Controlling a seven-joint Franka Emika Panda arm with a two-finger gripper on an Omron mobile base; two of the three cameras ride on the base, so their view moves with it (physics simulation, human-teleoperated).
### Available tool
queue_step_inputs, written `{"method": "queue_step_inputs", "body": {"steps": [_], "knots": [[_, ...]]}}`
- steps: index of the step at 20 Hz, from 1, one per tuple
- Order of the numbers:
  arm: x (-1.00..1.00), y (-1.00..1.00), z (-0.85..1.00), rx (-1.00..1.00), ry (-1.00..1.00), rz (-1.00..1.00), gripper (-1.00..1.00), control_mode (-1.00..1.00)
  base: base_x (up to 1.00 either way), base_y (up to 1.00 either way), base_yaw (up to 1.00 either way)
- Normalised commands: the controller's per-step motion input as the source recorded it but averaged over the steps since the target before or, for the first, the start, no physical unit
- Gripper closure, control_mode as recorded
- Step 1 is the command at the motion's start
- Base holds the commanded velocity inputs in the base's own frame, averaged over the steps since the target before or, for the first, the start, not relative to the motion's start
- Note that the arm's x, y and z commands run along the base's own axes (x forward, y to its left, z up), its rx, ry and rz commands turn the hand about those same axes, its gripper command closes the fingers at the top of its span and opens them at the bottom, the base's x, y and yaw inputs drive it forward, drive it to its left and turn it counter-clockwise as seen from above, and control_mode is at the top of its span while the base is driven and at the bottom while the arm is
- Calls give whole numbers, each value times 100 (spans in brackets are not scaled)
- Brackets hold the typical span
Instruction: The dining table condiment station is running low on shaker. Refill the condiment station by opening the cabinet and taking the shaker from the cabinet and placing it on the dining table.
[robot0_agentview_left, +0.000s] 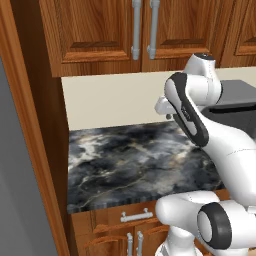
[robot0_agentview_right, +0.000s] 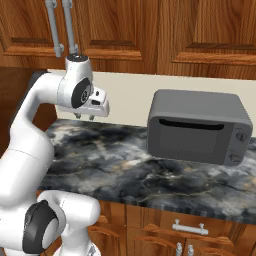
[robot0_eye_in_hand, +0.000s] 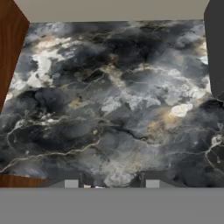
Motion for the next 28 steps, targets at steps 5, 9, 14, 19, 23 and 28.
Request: {"method": "queue_step_inputs", "body": {"steps": [5,9,14,19,23,28], "knots": [[-50,5,0,-1,-22,1,-100,-100,0,0,0],[-92,42,34,-14,-59,11,-100,-100,0,0,0],[-62,56,87,-15,-41,3,-100,-100,0,0,0],[-30,34,100,-4,-27,1,-100,-100,0,0,0],[-10,14,100,0,-20,3,-100,-100,0,0,0],[-21,-27,33,18,-26,2,-100,-100,0,0,0]]}}
